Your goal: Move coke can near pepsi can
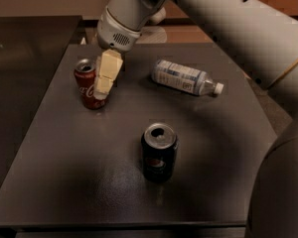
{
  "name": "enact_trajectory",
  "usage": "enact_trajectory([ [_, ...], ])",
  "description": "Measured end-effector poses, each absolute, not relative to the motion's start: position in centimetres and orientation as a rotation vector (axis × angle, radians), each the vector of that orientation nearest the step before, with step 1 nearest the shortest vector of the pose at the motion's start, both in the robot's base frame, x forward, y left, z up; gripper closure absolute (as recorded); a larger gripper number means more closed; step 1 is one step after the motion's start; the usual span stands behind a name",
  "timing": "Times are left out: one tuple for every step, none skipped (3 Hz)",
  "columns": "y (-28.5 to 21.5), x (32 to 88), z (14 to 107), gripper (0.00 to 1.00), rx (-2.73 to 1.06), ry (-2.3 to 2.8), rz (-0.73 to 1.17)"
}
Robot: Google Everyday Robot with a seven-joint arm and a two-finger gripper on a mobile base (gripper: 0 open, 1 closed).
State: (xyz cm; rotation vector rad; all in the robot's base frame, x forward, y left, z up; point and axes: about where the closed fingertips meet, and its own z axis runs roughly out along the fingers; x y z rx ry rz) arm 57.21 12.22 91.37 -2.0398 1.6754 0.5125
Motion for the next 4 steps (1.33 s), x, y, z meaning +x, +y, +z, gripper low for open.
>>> enact_trajectory([
  [13.1,56.7,91.1,0.18,-2.065,1.662,0.544],
  [13.6,56.2,91.0,0.41,-2.082,1.656,0.568],
  [13.4,56.0,91.0,0.65,-2.08,1.663,0.573],
  [12.0,55.6,91.9,0.88,-2.061,1.681,0.566],
])
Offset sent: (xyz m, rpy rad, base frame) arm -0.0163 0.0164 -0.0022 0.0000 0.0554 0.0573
